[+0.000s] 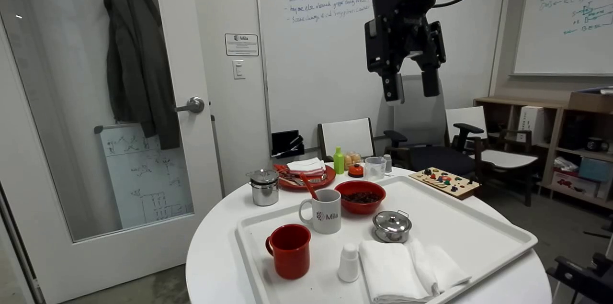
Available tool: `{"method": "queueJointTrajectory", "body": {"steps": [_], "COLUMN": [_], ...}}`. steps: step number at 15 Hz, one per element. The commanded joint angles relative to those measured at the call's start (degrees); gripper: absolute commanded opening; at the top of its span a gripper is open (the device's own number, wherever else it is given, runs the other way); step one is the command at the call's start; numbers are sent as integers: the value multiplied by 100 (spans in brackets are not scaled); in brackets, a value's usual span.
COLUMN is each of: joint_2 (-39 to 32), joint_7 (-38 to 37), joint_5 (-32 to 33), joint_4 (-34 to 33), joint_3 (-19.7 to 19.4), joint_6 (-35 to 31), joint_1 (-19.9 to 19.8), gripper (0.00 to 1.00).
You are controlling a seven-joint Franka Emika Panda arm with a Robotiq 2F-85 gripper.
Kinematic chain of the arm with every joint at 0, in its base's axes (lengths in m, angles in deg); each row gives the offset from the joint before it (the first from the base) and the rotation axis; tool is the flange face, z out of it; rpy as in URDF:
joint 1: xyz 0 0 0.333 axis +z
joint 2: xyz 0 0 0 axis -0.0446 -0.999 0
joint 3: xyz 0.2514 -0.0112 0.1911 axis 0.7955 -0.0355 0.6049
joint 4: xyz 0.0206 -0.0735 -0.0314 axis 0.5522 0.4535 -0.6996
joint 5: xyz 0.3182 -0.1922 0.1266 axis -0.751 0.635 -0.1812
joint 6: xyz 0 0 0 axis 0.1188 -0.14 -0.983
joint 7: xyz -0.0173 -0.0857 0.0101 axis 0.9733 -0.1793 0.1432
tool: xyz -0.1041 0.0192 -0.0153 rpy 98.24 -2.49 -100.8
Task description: Put the salt cellar in the red cup
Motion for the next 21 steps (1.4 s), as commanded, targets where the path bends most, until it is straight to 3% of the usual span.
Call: {"method": "queueJointTrajectory", "body": {"steps": [1,4,9,15,21], "joint_2": [-546,-1336,-2817,-4410,-5428], "joint_7": [-256,-558,-1024,-851,-615], "joint_5": [405,721,1356,1161,683], "joint_4": [24,-99,-760,-2157,-3160], "joint_3": [32,-18,-359,-877,-1001], "joint_6": [-778,-1434,-1771,-1268,-621], "joint_1": [65,60,291,659,613], "gripper": [100,100,100,100,100]}}
